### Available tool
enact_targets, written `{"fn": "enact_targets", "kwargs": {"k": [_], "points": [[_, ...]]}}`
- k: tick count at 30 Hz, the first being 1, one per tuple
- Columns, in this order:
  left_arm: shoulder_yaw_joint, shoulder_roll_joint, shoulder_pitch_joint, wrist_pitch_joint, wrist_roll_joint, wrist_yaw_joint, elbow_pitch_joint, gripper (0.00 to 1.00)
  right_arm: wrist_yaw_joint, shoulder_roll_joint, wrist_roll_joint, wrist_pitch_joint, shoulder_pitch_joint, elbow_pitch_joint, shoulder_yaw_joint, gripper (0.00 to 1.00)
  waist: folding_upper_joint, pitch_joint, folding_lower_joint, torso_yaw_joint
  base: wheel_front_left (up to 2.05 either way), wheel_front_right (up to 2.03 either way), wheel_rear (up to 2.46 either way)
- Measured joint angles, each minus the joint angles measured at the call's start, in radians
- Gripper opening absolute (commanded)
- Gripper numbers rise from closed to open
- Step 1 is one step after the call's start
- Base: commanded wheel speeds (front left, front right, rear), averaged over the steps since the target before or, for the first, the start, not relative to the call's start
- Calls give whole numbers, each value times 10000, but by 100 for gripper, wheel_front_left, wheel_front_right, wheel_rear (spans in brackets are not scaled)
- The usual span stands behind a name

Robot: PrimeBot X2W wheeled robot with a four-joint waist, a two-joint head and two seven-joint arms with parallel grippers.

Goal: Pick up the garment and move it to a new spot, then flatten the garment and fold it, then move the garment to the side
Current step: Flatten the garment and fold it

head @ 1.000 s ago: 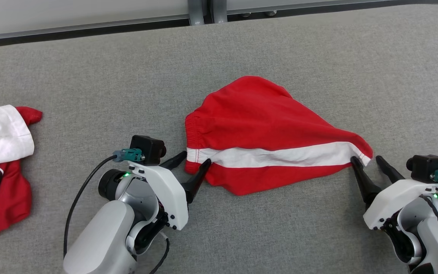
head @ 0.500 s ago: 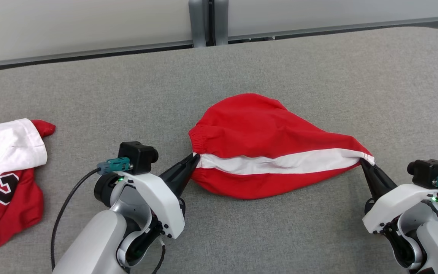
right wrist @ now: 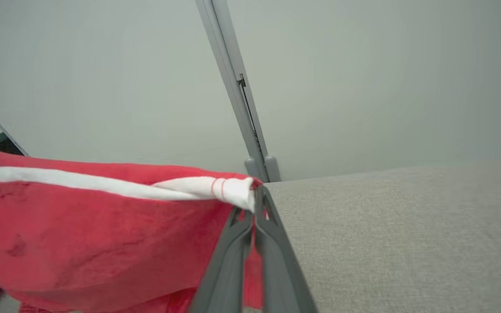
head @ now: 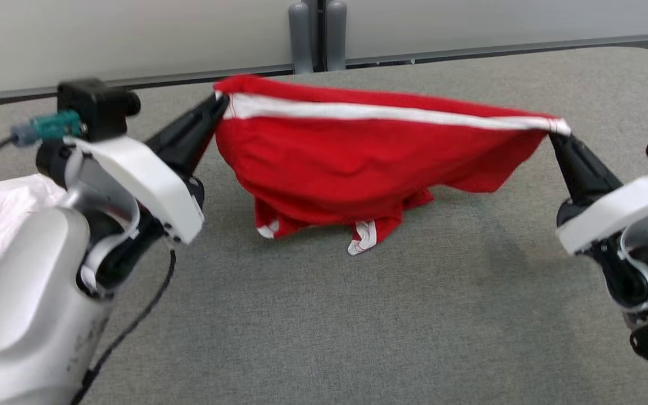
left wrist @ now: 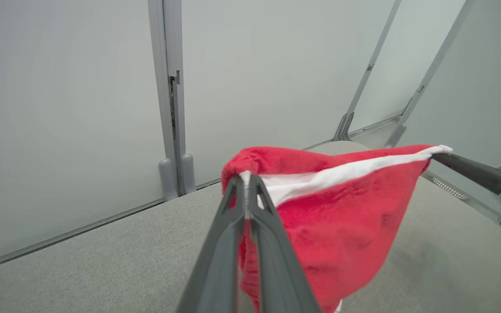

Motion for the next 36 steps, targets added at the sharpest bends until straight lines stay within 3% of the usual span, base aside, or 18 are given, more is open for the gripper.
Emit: {"fn": "enact_targets", "kwargs": {"k": [9,16,22,29,32,36], "points": [[-683,148,-4761,153,-236,-121,2165,0,0,-552,1741,683,-4122,546,683,0,0,1590,0,171,0,0,0],[-1091,94,-8360,-1037,-769,-136,4102,0,0,-771,2207,205,-7520,1484,1116,0,0,3018,0,322,0,0,0],[-1480,-65,-9906,-1933,-894,-138,5166,0,0,-848,2280,-447,-9241,2090,1607,0,0,3641,1,400,0,0,0],[-2625,-111,-10391,-2589,-1580,-138,5823,0,0,-1076,2422,-872,-10039,2690,2757,0,0,3642,1,590,0,0,0],[-3735,15,-9627,-3152,-1597,-138,5716,0,0,-1206,2769,-1101,-9481,2754,3296,0,0,3442,1,660,0,0,0],[-4978,230,-8118,-3622,-2424,-148,5513,0,0,-1392,3306,-1279,-8105,2721,4180,0,0,3068,1,692,0,0,0]]}}
